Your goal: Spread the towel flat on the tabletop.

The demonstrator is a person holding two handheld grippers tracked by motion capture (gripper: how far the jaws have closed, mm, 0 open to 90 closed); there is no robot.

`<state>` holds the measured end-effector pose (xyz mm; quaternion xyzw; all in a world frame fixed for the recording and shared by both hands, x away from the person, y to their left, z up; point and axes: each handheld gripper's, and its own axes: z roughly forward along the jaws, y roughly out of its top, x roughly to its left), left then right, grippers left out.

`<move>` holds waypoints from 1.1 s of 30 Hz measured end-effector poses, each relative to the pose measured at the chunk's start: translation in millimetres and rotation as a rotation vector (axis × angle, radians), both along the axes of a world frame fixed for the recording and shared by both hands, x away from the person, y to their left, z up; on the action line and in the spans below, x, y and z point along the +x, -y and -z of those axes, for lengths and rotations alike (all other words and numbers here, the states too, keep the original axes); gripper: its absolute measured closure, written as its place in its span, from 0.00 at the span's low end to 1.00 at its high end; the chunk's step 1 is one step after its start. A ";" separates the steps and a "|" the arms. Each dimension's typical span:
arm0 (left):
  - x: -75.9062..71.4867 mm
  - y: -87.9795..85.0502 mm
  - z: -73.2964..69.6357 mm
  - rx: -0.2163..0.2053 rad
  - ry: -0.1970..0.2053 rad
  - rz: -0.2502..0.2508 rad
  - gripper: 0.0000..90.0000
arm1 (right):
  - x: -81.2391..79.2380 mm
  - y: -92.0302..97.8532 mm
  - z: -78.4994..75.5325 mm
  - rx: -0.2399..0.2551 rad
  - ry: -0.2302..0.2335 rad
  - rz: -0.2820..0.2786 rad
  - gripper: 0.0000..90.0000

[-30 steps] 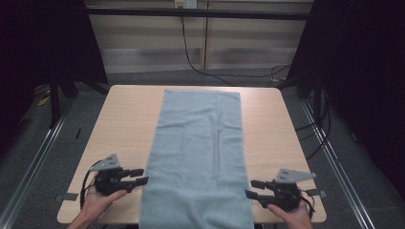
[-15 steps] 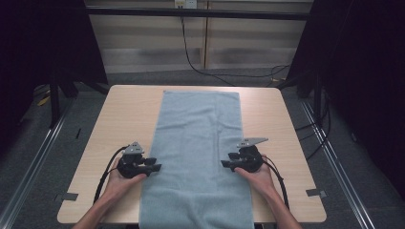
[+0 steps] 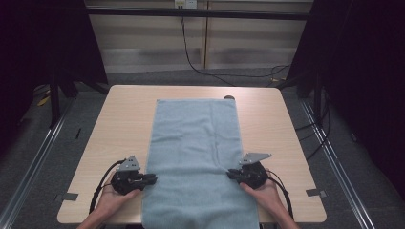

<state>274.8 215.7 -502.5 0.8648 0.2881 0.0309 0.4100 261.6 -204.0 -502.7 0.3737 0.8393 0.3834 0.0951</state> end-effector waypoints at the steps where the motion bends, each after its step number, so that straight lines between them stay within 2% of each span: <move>1: -4.9 0.0 -0.5 -0.001 -0.010 0.007 0.89 | -8.8 1.7 -0.3 0.008 -0.009 -0.006 0.93; 4: -18.9 -0.4 -0.8 -0.019 -0.050 0.046 0.91 | -30.8 3.0 -5.7 -0.031 -0.032 -0.061 0.93; 5: -24.0 -1.0 -0.8 -0.025 -0.064 0.060 0.92 | -38.6 3.3 -6.2 -0.030 -0.039 -0.076 0.93; 8: -36.6 -3.4 -2.1 -0.030 -0.106 0.106 0.93 | -57.5 7.2 -5.9 0.002 -0.066 -0.092 0.93; 10: -42.9 -3.8 -3.2 -0.024 -0.111 0.121 0.94 | -65.6 8.4 -6.2 0.014 -0.078 -0.097 0.89; 11: -44.4 -4.3 -4.1 -0.015 -0.101 0.127 0.94 | -68.0 8.6 -7.2 0.016 -0.084 -0.099 0.86; 13: -45.4 -4.5 -5.5 -0.031 -0.102 0.129 0.92 | -67.5 9.5 -9.0 0.048 -0.091 -0.107 0.82; 16: -41.0 -4.1 -10.3 -0.083 -0.104 0.113 0.82 | -57.3 11.6 -15.5 0.088 -0.073 -0.098 0.74; 17: -38.6 -2.6 -13.3 -0.088 -0.091 0.104 0.81 | -53.0 12.3 -17.2 0.093 -0.064 -0.099 0.71; 18: -36.1 -1.0 -15.2 -0.105 -0.097 0.098 0.80 | -45.8 13.2 -19.6 0.097 -0.050 -0.085 0.69; 20: -29.5 3.0 -18.3 -0.099 -0.080 0.083 0.75 | -30.8 13.7 -20.5 0.108 -0.046 -0.072 0.63; 22: -22.2 5.6 -20.3 -0.090 -0.067 0.072 0.73 | -13.5 12.1 -20.1 0.089 -0.044 -0.052 0.62; 27: 14.5 10.4 -23.0 -0.056 -0.051 0.003 0.64 | 27.4 7.9 -21.2 0.065 -0.026 -0.022 0.60; 28: 24.7 12.1 -22.3 -0.059 -0.053 -0.013 0.64 | 33.8 7.9 -21.5 0.070 -0.030 -0.014 0.59; 30: 38.1 16.0 -22.5 -0.036 -0.026 -0.028 0.63 | 45.0 7.5 -21.0 0.063 -0.026 0.004 0.59; 31: 44.7 17.8 -22.4 -0.045 -0.042 -0.035 0.63 | 48.8 7.3 -19.4 0.065 -0.027 0.015 0.56; 33: 54.5 21.1 -22.4 -0.053 -0.025 -0.046 0.61 | 56.6 5.8 -15.4 0.054 -0.042 0.026 0.55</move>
